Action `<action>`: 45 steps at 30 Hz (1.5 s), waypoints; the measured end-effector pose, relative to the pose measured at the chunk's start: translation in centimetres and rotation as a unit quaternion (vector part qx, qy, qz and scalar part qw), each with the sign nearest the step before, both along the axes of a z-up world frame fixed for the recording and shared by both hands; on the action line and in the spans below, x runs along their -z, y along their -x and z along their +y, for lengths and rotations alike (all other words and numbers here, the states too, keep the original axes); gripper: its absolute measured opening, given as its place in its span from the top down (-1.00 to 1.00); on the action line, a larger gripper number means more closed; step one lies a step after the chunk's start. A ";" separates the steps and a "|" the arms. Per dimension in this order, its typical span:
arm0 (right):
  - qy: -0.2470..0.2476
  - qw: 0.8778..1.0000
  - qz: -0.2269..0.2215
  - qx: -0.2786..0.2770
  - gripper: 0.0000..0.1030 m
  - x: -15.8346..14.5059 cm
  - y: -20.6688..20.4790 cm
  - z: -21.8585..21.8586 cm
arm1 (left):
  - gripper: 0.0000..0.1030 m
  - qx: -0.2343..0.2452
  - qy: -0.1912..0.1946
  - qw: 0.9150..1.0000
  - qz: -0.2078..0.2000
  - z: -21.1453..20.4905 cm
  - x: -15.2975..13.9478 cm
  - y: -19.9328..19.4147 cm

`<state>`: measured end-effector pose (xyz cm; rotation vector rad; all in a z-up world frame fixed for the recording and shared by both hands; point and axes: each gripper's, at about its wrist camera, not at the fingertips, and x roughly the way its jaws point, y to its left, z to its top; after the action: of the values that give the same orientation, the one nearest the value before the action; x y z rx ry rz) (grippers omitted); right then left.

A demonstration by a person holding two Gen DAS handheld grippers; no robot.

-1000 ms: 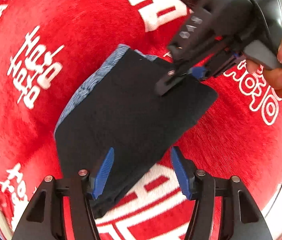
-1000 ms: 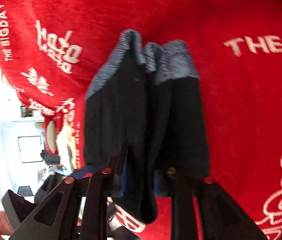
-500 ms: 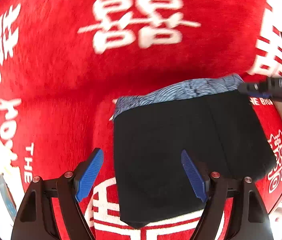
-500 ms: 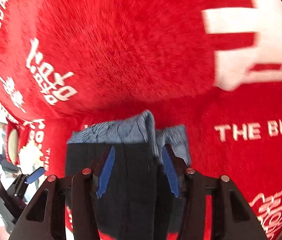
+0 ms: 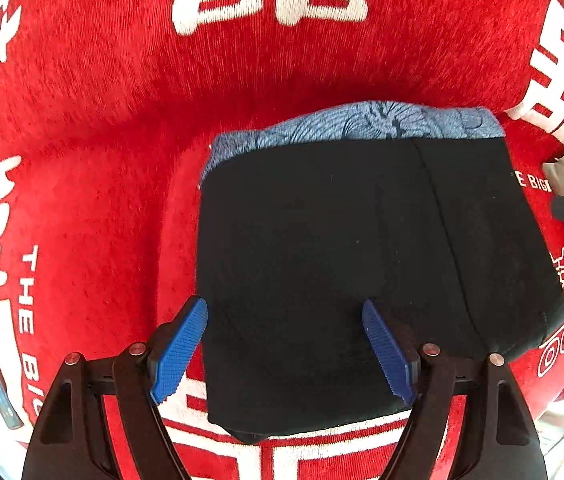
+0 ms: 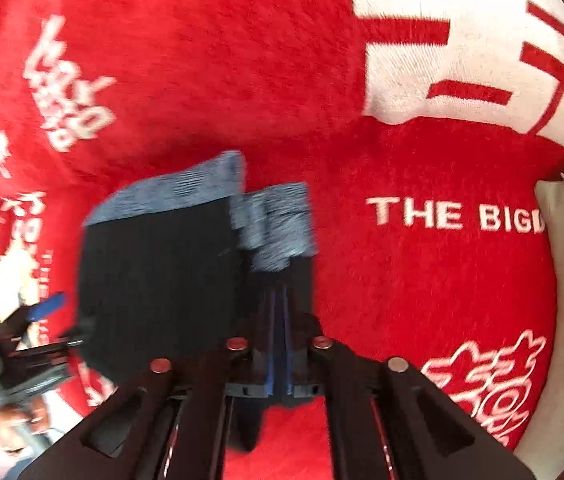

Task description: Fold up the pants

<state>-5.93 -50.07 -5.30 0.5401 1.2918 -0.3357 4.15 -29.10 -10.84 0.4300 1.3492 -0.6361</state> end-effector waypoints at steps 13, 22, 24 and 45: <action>0.007 0.999 0.025 -0.041 0.21 5.1 1.8 4.3 | -0.58 0.001 -0.006 1.000 -0.004 -0.3 0.7 -0.2; 0.011 0.999 0.028 -0.038 0.20 4.6 1.6 4.9 | -0.80 -0.005 -0.011 1.000 -0.003 -0.3 0.8 -0.3; 0.009 0.999 0.026 -0.035 0.18 4.4 1.5 4.8 | -0.96 -0.008 -0.014 1.000 -0.006 -0.2 0.5 -0.2; -0.024 0.999 -0.032 -0.023 -0.58 -0.5 3.8 -0.5 | -0.96 -0.008 0.062 0.996 0.068 2.6 -2.2 -5.3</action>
<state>-9.70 -50.60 -4.78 0.5569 1.2516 -0.2489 9.41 -26.51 -8.66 0.2802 1.4313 -0.7419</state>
